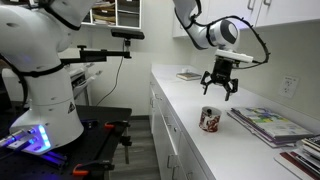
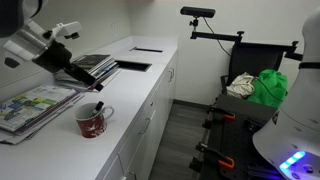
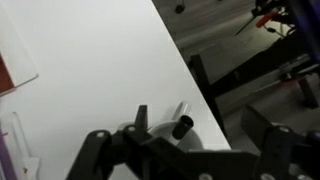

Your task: Put the marker into the mug.

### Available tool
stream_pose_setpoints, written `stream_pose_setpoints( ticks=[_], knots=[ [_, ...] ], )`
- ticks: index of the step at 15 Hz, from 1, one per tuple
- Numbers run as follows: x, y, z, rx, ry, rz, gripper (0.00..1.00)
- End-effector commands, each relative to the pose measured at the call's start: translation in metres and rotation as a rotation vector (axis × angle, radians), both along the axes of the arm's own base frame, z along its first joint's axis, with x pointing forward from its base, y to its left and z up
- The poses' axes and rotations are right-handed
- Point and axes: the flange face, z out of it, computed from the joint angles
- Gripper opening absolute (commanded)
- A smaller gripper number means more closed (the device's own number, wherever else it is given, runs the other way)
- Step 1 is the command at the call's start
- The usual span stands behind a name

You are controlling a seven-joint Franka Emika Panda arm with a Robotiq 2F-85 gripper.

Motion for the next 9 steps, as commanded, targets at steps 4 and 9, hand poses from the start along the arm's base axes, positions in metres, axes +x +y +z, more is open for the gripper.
stream_pose_setpoints(
  ticks=[4,9],
  knots=[
    [-0.042,-0.065,0.057,0.236,-0.052,-0.104,1.00],
    [-0.063,-0.123,0.101,0.379,-0.197,-0.320,1.00]
  ],
)
